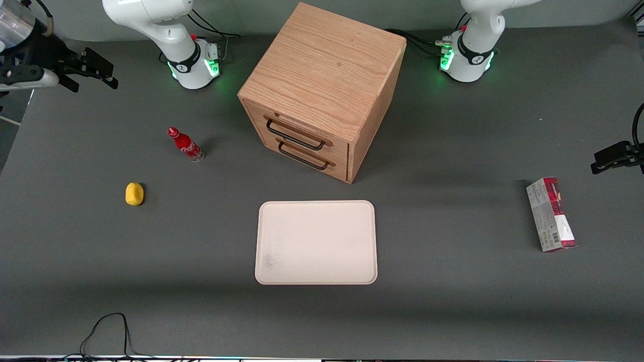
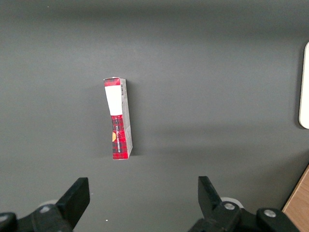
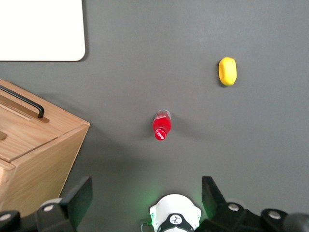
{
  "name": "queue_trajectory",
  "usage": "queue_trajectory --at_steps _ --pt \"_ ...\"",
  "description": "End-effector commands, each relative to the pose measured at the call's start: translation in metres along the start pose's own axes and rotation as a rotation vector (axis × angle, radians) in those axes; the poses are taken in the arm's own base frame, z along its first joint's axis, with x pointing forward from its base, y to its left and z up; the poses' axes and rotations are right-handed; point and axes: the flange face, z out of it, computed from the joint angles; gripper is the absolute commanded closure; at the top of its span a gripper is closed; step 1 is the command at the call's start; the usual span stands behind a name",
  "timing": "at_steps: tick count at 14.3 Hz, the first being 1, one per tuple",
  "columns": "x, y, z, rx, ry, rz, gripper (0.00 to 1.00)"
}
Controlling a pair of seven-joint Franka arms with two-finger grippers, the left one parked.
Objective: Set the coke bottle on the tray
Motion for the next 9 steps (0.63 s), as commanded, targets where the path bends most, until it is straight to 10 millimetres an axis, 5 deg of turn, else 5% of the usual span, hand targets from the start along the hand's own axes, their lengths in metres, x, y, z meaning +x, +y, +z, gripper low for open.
queue_trajectory --at_steps 1,6,9 --pt "-0.001 0.001 0.073 -0.006 -0.027 -0.013 0.00" --pt "-0.013 0.009 0.209 -0.003 -0.021 -0.002 0.00" --pt "-0.017 0.010 0.249 -0.008 -0.034 0.001 0.00"
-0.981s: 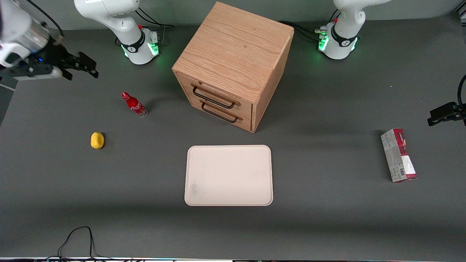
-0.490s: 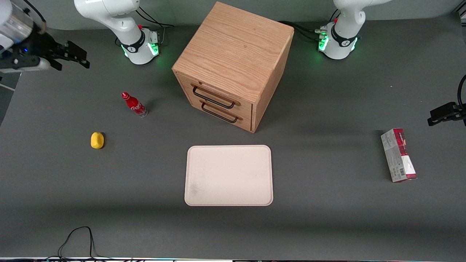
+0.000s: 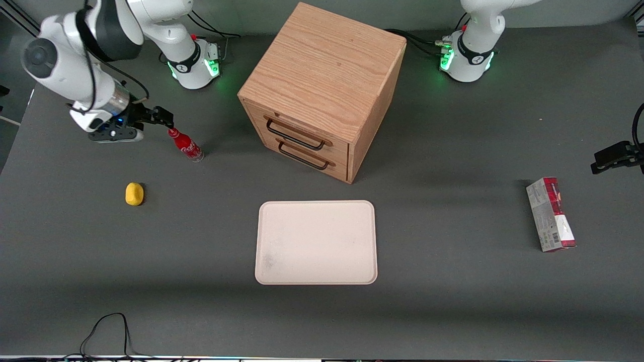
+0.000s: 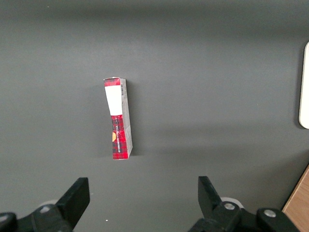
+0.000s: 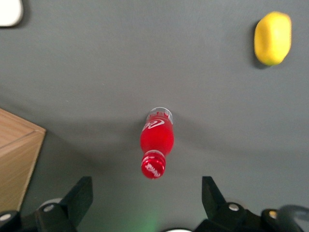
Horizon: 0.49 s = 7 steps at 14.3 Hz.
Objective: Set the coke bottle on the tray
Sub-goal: 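Lower the open right gripper around the red bottle's neck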
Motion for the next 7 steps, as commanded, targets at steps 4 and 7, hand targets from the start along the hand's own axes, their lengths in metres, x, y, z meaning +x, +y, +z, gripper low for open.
queue_trajectory --at_steps 4,7 --pt "-0.009 0.003 0.050 -0.006 0.025 -0.012 0.00" --pt "-0.005 0.004 0.059 -0.008 0.032 -0.014 0.00"
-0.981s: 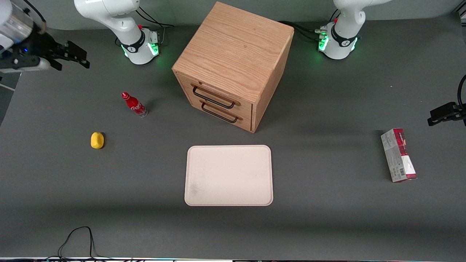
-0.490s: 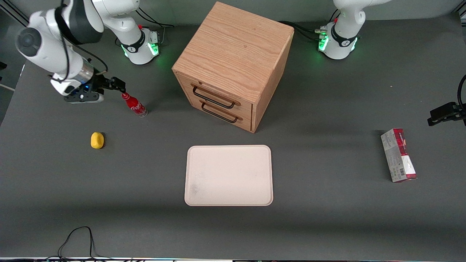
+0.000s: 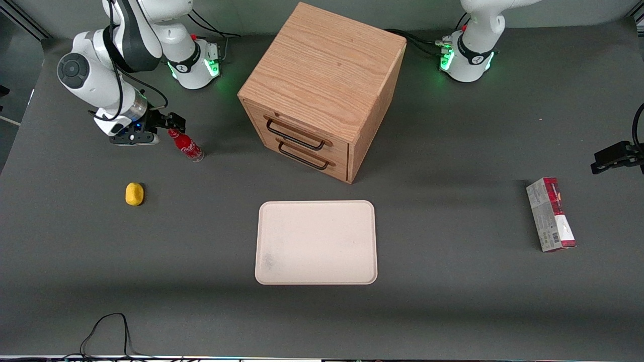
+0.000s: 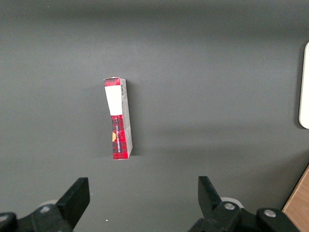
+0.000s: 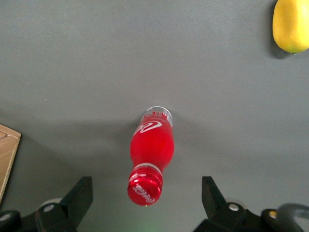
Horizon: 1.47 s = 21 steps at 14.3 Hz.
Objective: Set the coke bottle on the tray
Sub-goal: 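Lower the open right gripper around the red bottle's neck, then close the right gripper on the red bottle's neck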
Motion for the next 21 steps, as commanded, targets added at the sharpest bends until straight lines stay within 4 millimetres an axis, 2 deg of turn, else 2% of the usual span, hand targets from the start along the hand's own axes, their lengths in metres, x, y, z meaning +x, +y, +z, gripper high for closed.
queue_trajectory --at_steps 1,2,6,13,15,17,21 --pt "0.005 0.001 0.009 -0.006 0.011 -0.018 0.00" --pt "0.005 0.001 0.009 -0.006 0.011 -0.018 0.06" --pt "0.006 0.001 0.014 -0.009 0.001 -0.018 0.44" --pt "0.007 0.002 0.020 -0.011 -0.017 -0.016 0.99" --pt "0.009 0.002 0.016 -0.011 -0.016 -0.015 1.00" --pt "0.016 0.000 -0.001 -0.008 0.002 -0.018 1.00" --pt "0.041 -0.006 -0.058 -0.007 0.005 -0.020 1.00"
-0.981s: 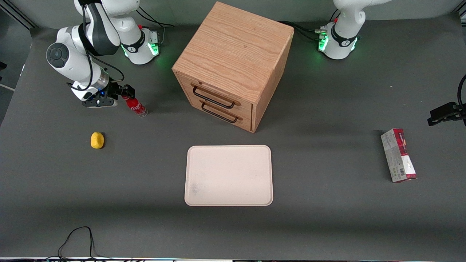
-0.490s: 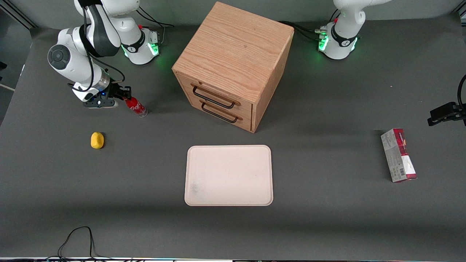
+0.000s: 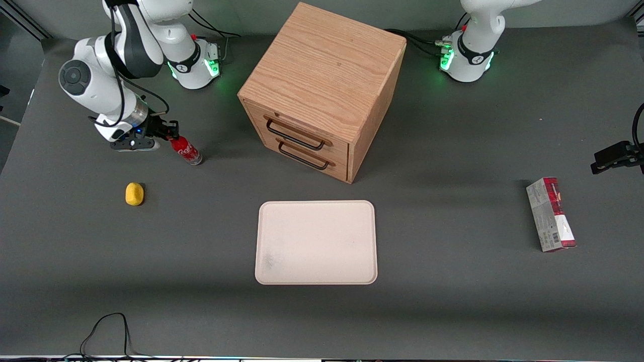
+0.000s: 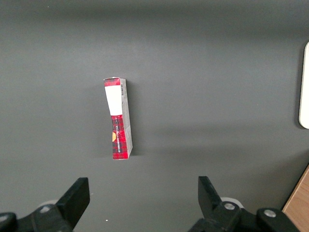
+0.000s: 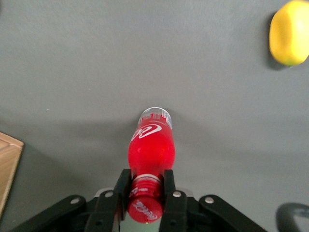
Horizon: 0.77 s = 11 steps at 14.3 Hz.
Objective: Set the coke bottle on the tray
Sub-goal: 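Close the right gripper on the red bottle's neck, then carry the held bottle over the cream tray with the right gripper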
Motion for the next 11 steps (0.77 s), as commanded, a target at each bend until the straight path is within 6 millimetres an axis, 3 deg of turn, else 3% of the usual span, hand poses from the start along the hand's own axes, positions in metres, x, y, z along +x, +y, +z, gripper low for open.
queue_trajectory --at_steps 1,5,9,11 --pt "0.028 -0.006 -0.055 -0.006 0.003 -0.024 1.00" --pt "0.085 -0.023 -0.143 -0.018 -0.042 -0.034 1.00" --pt "0.132 -0.067 -0.224 -0.022 -0.035 -0.081 1.00" --pt "0.156 -0.092 -0.254 -0.021 -0.032 -0.116 1.00"
